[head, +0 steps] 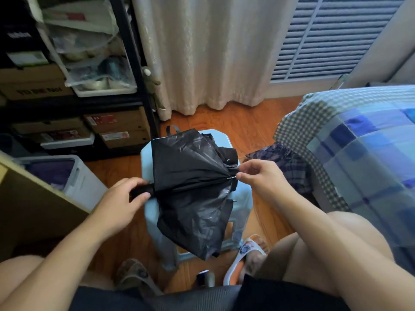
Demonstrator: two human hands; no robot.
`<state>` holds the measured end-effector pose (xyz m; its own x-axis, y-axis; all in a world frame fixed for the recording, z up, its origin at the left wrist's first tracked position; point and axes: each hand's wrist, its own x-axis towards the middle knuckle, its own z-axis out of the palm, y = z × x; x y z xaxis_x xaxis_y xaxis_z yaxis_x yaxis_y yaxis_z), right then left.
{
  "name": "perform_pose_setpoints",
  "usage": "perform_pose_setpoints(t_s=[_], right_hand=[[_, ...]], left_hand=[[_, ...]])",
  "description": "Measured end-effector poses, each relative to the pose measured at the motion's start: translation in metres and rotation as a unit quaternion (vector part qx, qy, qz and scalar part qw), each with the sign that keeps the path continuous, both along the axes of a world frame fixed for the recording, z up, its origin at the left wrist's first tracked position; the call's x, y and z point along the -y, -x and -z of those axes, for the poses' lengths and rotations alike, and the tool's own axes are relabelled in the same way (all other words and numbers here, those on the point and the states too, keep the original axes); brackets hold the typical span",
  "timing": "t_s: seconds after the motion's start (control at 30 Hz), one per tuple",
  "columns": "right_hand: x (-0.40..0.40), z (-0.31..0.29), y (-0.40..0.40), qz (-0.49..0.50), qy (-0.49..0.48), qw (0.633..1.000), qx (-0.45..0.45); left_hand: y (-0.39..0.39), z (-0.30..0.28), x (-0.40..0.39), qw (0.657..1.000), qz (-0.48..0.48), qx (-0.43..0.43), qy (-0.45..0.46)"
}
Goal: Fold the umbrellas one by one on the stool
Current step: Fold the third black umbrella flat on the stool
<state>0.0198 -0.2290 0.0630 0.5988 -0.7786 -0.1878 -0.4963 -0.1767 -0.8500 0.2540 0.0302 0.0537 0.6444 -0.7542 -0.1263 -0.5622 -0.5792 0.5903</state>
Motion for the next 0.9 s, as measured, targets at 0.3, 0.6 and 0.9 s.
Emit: perform_pose_setpoints(t_s=[0.3, 0.6, 0.9], right_hand=[[-0.009, -0.009, -0.006, 0.043, -0.093, 0.989, 0.103], [-0.014, -0.002, 0.0, 0.003, -0.079, 0.997, 0.017], [-0.011, -0.01, 0.003, 0.01, -0.208, 0.973, 0.096]], left_hand=[[-0.004, 0.004, 0.005, 0.997, -0.038, -0.066, 0.004], [-0.006, 0.006, 0.005, 0.987, -0.101, -0.12, 0.027], [0.001, 0.002, 0.006, 0.988, -0.122, -0.091, 0.02]])
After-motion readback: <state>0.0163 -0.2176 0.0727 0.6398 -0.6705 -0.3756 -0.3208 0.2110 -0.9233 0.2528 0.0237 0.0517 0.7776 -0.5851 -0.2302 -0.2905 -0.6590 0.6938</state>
